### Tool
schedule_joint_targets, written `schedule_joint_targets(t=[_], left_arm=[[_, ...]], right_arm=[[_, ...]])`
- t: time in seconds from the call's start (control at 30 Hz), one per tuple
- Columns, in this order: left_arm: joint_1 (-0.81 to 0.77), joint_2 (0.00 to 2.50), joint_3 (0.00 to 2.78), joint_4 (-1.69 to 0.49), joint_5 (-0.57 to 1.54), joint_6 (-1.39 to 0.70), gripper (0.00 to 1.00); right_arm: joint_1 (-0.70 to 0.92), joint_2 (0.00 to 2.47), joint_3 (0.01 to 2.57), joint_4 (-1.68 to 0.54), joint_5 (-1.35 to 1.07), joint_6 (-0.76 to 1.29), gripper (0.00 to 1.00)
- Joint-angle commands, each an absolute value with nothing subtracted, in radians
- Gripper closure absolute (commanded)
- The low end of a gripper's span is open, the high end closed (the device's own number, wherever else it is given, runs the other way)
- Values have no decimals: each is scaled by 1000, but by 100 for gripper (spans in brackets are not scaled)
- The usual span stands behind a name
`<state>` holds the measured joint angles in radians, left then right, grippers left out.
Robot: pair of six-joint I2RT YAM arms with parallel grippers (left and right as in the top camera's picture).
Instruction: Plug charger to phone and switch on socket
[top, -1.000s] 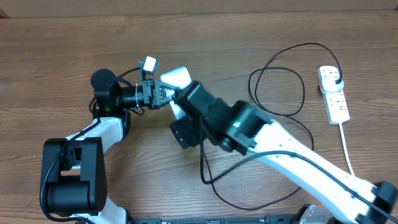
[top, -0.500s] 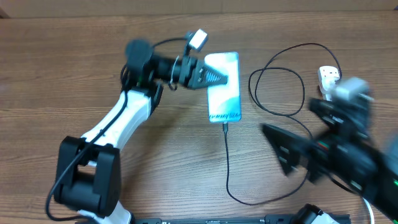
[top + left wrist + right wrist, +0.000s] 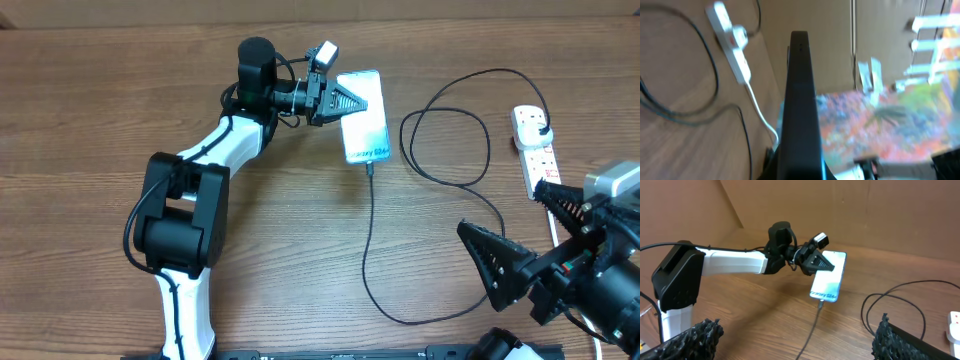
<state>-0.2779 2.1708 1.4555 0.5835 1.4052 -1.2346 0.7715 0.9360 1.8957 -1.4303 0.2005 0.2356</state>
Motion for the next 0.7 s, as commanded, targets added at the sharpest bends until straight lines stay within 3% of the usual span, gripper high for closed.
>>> schedule_joint_targets(t=[0.0, 0.17, 0.4, 0.67], left_arm=[[-304, 2140, 1602, 568, 1288, -1245, 96], [-346, 2140, 1743, 286, 1280, -1045, 96], [-382, 2140, 1849, -424, 945, -600, 96], [-314, 2141, 1850, -1056, 852, -51, 96]], right_arm=[[764, 936, 1891, -1430, 239, 239, 0], [764, 936, 1891, -1439, 262, 240, 0], [764, 936, 1891, -1485, 273, 266, 0], [764, 936, 1884, -1462, 276, 266, 0]])
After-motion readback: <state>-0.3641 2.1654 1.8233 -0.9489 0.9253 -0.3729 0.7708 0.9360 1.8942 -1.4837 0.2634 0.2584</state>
